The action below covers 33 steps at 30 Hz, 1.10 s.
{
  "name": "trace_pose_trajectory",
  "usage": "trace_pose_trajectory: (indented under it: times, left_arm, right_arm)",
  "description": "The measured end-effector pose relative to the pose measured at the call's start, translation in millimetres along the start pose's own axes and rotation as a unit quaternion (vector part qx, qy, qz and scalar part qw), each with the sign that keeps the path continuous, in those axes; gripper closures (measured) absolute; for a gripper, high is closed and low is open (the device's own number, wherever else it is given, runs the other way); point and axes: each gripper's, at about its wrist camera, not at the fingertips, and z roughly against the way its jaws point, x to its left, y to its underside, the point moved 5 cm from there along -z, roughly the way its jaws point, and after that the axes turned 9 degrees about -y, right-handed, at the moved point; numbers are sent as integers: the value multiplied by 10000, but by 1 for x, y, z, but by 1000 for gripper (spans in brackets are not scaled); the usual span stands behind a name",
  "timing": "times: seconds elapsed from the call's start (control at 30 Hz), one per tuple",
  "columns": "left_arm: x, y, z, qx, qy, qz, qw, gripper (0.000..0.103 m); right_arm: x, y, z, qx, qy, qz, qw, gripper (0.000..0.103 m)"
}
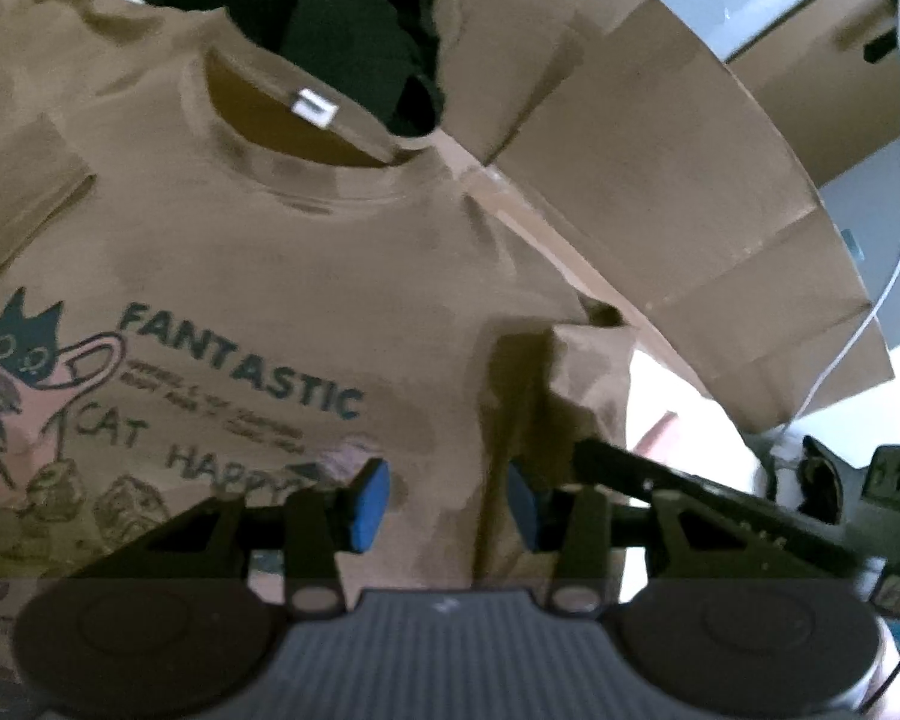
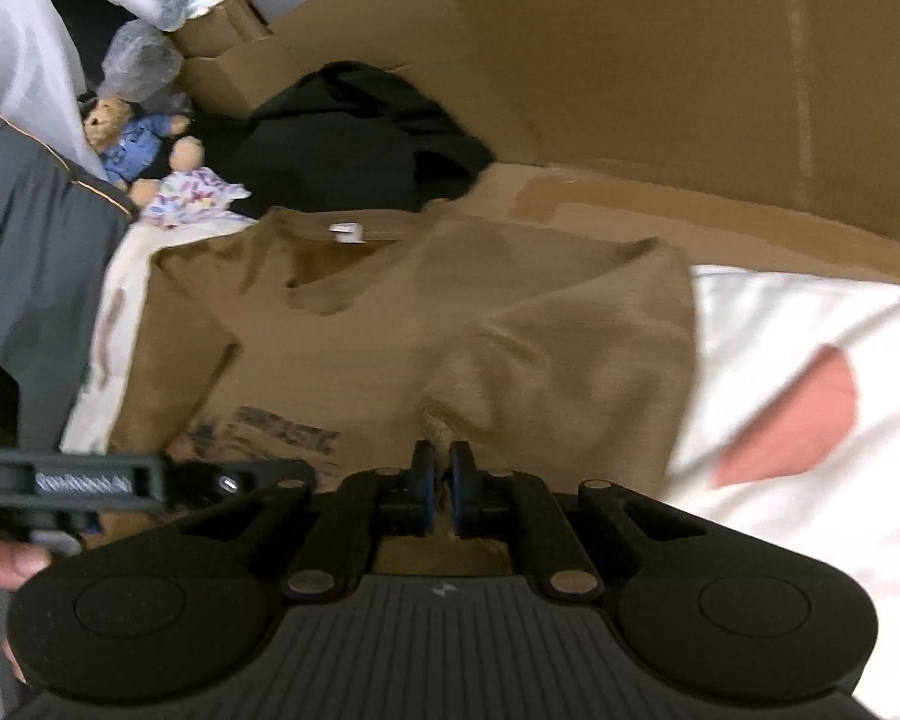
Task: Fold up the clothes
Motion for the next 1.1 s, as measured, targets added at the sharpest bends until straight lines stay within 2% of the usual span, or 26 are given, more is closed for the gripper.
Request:
trace_pose_trajectory:
  times: [0.37,0.43,0.47,0.5,0.63,0.83,0.9,0.97,1.1]
  left_arm:
    - [48,-18,20,-108,-305,138,9994,57]
    - [51,-24,21,-165,-348,91,9992,56]
    - [51,-24,21,-171,-352,83,9992,55]
    - [50,-26,20,-178,-360,56,9992,55]
    - [39,-32,10,-192,-361,-121,9991,52]
    - [10,-44,-10,-278,-493,-625,9964,49]
    - [5,-47,-16,-274,-541,-721,9956,49]
    - [3,-48,-19,-252,-518,-717,9958,49]
    - [-5,-52,-29,-258,-548,-864,9944,49]
  right_arm:
    - [45,-17,-57,102,-376,-116,9992,94]
    - [48,-18,-64,237,-440,-254,9984,84]
    - [49,-18,-68,308,-486,-343,9978,65]
    - [49,-19,-68,293,-523,-379,9975,52]
    - [43,-27,-55,59,-666,-482,9966,51]
    - [-8,-51,-15,-506,-118,-795,9955,51]
    - [-19,-54,-7,-557,21,-842,9949,51]
    - [-39,-60,7,-632,368,-923,9930,51]
    - [-67,-68,21,-719,646,-1175,9884,51]
